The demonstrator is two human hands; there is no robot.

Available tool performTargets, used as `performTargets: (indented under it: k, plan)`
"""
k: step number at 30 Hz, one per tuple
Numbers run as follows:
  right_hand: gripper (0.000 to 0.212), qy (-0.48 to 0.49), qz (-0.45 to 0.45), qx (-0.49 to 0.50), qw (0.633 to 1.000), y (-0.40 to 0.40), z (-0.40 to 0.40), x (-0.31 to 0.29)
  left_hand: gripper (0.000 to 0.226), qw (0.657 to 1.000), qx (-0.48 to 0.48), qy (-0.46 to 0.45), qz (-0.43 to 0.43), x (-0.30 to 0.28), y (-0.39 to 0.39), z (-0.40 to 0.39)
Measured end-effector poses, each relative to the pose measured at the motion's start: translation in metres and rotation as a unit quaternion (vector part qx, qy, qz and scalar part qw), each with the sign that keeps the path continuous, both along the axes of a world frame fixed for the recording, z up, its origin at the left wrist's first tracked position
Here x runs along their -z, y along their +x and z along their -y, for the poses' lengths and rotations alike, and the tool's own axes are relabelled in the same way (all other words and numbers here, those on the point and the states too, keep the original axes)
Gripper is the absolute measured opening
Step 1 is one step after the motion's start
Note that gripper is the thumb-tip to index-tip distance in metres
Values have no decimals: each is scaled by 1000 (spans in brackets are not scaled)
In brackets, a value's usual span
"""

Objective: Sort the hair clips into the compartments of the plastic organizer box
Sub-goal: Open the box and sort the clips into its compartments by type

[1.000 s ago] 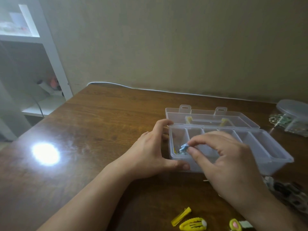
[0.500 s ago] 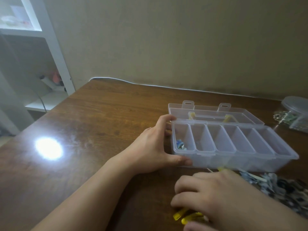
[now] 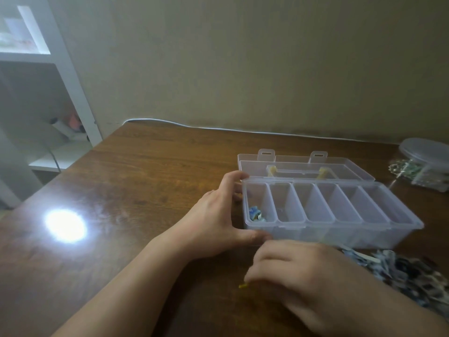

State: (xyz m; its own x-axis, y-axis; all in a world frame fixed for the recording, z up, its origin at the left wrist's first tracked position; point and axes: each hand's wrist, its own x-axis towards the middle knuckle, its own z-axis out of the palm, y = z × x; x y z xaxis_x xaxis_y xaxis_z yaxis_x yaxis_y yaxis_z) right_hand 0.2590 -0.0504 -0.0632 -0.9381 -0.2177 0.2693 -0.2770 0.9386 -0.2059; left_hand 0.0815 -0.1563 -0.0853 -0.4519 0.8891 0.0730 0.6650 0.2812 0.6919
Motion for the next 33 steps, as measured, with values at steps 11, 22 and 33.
performTargets:
  k: [11, 22, 33]
  plan:
    - [26, -89, -153, 226, 958, -31, -9, -4, 106, 1000, 11, -1, 4, -1, -1, 0]
    - [21, -385, -231, 233, 863, -19, -4, -26, 106, 1000, 10, 7, 11, -1, -1, 1]
    - [17, -162, -153, 226, 948, -30, -2, -9, 102, 999, 27, 18, 20, 0, -3, 1]
